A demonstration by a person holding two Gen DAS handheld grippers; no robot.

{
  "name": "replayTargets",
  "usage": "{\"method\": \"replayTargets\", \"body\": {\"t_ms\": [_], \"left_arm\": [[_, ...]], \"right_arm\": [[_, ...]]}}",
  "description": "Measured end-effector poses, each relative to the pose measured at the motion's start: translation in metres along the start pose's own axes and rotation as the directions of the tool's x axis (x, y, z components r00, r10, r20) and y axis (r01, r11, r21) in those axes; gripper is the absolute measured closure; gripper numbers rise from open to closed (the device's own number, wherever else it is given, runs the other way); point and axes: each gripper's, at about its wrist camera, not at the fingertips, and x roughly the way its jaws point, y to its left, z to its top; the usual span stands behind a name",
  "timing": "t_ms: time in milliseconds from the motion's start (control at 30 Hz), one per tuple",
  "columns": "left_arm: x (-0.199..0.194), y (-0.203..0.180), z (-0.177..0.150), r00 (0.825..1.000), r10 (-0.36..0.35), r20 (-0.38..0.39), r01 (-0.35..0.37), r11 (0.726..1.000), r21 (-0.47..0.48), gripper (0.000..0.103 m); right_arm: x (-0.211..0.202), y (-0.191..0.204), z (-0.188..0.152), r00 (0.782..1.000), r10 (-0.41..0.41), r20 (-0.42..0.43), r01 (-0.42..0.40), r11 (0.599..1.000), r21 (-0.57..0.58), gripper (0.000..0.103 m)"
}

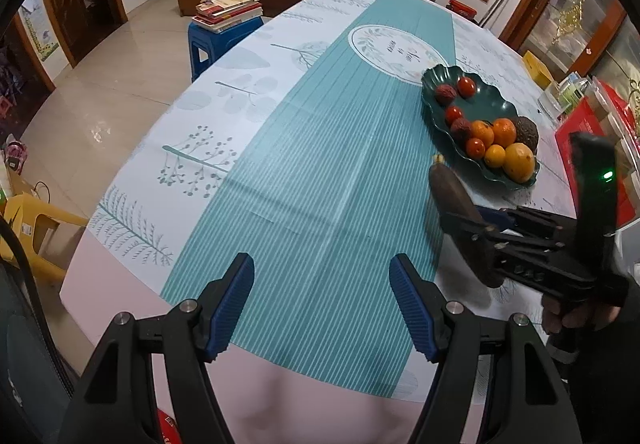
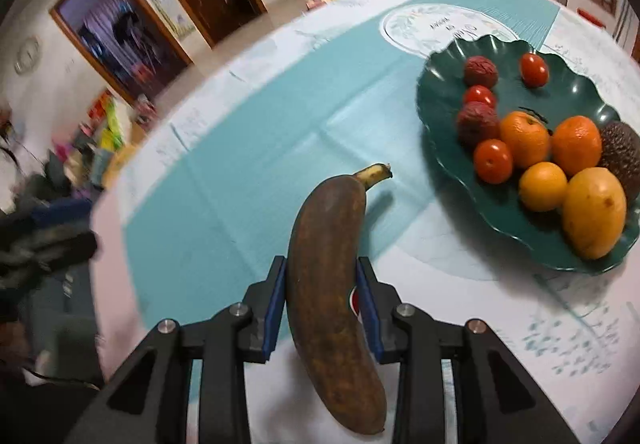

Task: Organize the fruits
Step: 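Lay the sweet potato on the green plate and open the right tool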

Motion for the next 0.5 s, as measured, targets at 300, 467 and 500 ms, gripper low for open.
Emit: {"method": "replayTargets", "body": {"t_ms": [300, 467, 500], "left_arm": [[0.001, 0.000, 0.006, 1.000, 0.001, 0.008, -0.001, 1.000, 0.003, 0.034], [0.013, -0.004, 0.010, 1.000, -0.001, 0.002, 0.001, 1.000, 0.013, 0.034], [0.015, -0.005, 0.010, 1.000, 0.002, -0.004, -0.002, 1.000, 0.016, 0.034]], "right_arm": [[-0.039, -0.010, 0.041, 0.984, 0.001, 0.179, -0.005, 1.000, 0.024, 0.069], [-0.048, -0.036, 0.059, 0.947, -0.097, 0.308, 0.069, 0.993, 0.100, 0.069], [-0.050, -0.044, 0.063, 0.936, -0.129, 0.329, 0.091, 0.988, 0.128, 0.069]]}}
